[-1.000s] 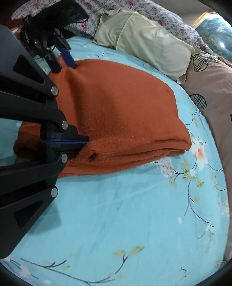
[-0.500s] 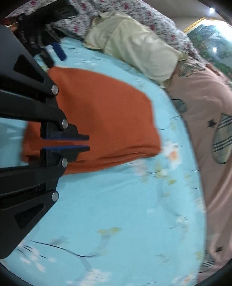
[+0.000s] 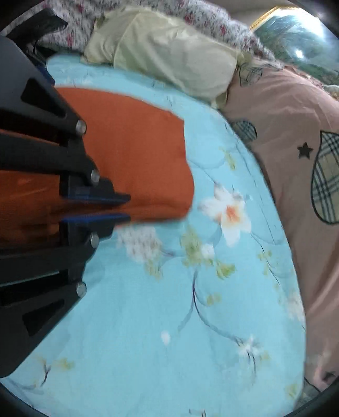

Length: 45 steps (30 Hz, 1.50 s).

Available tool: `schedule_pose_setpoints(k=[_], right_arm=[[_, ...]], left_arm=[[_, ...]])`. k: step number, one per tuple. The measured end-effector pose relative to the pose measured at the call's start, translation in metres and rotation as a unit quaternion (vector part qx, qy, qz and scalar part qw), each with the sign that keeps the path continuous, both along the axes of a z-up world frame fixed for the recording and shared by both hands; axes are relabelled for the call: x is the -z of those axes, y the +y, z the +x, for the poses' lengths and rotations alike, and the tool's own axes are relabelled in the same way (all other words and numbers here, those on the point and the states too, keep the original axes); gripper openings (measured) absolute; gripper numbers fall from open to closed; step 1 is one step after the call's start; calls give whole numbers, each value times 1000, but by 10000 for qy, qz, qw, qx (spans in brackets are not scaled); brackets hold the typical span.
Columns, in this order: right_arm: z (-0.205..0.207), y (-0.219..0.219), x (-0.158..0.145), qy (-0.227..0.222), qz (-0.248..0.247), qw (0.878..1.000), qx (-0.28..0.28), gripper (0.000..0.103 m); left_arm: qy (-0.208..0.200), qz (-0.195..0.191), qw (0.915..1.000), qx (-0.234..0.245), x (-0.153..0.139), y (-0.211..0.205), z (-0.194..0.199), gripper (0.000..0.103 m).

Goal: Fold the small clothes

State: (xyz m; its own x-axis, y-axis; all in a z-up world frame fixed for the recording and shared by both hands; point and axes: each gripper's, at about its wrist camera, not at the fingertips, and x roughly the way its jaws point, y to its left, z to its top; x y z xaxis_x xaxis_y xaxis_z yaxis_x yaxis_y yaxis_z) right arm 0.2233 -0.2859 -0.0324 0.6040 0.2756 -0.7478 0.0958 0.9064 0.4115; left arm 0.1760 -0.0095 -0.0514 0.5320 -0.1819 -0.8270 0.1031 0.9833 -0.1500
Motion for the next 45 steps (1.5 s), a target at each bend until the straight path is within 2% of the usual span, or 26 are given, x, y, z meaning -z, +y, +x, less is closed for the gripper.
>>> schedule_pose_setpoints(k=[3, 4, 6, 7, 9, 11, 13, 15, 17, 20, 28, 31, 32, 34, 35, 36, 38, 41, 45], right_arm=[[7, -5, 27, 467, 118, 9988, -73, 0], [4, -8, 29, 489, 80, 9988, -6, 1], [-8, -12, 18, 317, 94, 9993, 186, 4], [-17, -12, 7, 83, 203, 9996, 198, 4], [-29, -3, -14, -336, 247, 9991, 17, 4], [-30, 17, -25, -450, 182, 9980, -412, 4], [-22, 28, -18, -235, -14, 9979, -609, 4], [-11, 27, 4, 171, -373, 9978, -526, 0], [-3, 17, 29, 375, -117, 9981, -472, 0], [-10, 11, 25, 284, 62, 9988, -393, 0], [-72, 17, -15, -103, 63, 9992, -392, 3], [-102, 24, -19, -238, 111, 9987, -429, 6], [-113, 26, -18, -265, 99, 9986, -453, 10], [-137, 31, -16, -317, -81, 9982, -494, 32], [-149, 33, -16, -370, -191, 9979, -487, 51], [-158, 35, -16, -422, -267, 9976, -474, 62], [-181, 38, -17, -572, -473, 9961, -486, 65], [-211, 42, -16, -638, -715, 9937, -572, 78], [-245, 47, -13, -708, -1018, 9902, -641, 88]], left_arm=[[56, -39, 10000, -31, 6, -2, 0, 81], [26, -10, 10000, -26, 5, -3, -1, 81], [8, 44, 10000, -13, 4, -3, -2, 81], [22, 40, 10000, -17, 4, -3, -2, 82], [46, 14, 10000, -37, 5, -2, -1, 82], [58, 23, 10000, -73, 6, -3, 1, 82], [62, 36, 9999, -90, 5, -4, 0, 82], [63, 69, 9999, -66, 6, -4, 0, 85], [90, 156, 9998, -74, 8, -3, 2, 89], [59, 217, 9996, -158, 5, 0, -2, 89], [-154, 865, 9949, -495, -12, 1, -33, 89], [-169, 981, 9934, -565, -11, 3, -49, 89], [-160, 998, 9931, -589, -10, 3, -56, 89], [-208, 979, 9931, -609, -9, 4, -70, 89], [-221, 980, 9932, -596, -9, 4, -75, 89], [-234, 982, 9932, -576, -9, 3, -81, 89], [-230, 1018, 9932, -513, -7, 2, -95, 90], [-185, 1095, 9929, -422, -1, 2, -113, 90], [-182, 1114, 9934, -207, 4, -3, -133, 90]])
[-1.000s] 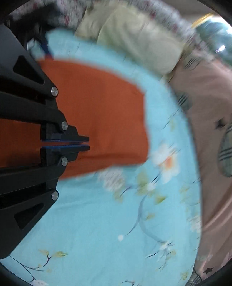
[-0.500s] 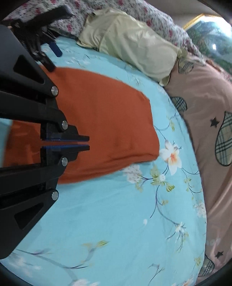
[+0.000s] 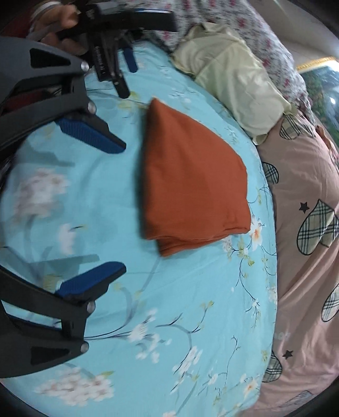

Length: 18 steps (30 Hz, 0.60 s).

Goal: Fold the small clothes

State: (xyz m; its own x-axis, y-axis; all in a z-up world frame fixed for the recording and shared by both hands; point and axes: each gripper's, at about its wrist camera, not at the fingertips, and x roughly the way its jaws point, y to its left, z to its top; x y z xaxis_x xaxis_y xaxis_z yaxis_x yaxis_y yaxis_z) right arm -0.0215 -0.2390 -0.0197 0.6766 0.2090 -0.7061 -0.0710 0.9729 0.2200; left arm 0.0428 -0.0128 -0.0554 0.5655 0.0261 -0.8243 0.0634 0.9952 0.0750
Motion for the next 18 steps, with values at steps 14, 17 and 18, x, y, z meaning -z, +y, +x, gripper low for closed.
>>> schedule_pose_setpoints(k=[14, 17, 18], right_arm=[[-15, 7, -7, -81, -268, 9994, -182, 89], [-19, 10, -23, -378, -442, 9979, -279, 89], [-21, 12, -28, -499, -509, 9969, -328, 96]], left_arm=[[-503, 339, 9981, -130, -37, -2, -16, 93], [-645, 574, 9957, -343, -52, 2, -13, 93], [-697, 656, 9947, -374, -55, 3, -12, 93]])
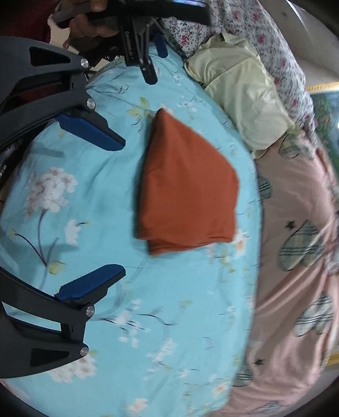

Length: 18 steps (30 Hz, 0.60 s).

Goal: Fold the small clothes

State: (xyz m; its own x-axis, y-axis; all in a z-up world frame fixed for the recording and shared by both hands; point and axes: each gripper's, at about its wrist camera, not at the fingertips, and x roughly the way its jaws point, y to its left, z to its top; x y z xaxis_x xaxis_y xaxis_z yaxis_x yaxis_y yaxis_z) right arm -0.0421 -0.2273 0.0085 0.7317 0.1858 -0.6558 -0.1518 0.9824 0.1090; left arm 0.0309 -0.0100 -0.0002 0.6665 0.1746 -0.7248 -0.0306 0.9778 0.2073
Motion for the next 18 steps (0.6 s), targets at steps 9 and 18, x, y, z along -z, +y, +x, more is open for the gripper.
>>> schedule_pose_setpoints(k=[9, 18], right_arm=[[18, 16, 10, 156, -534, 9981, -261, 103], [37, 22, 25, 706, -236, 9969, -246, 103]], left_arm=[[-136, 19, 9999, -35, -2, -4, 5, 96], [199, 128, 9996, 136, 8, -23, 20, 96]])
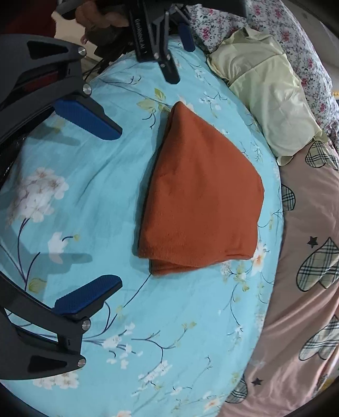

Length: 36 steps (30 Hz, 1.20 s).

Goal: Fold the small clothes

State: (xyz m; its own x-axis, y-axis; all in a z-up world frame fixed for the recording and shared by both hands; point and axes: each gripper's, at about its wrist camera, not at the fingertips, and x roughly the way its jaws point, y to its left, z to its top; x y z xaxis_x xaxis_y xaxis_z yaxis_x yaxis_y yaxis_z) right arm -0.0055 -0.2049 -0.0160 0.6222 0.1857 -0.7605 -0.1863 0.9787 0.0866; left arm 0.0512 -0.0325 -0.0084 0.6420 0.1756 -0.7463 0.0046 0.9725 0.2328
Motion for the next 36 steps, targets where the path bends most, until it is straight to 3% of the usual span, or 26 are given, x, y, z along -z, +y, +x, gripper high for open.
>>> schedule_pose_setpoints(k=[14, 27, 36], right_arm=[[33, -9, -20, 11, 145, 9999, 35, 103], [39, -8, -11, 149, 254, 9996, -47, 103], [47, -13, -22, 40, 242, 9997, -37, 103]], left_arm=[[-46, -221, 9996, 197, -13, -12, 21, 97], [-8, -444, 9988, 201, -10, -7, 20, 98], [-91, -458, 9985, 275, -17, -10, 28, 98]])
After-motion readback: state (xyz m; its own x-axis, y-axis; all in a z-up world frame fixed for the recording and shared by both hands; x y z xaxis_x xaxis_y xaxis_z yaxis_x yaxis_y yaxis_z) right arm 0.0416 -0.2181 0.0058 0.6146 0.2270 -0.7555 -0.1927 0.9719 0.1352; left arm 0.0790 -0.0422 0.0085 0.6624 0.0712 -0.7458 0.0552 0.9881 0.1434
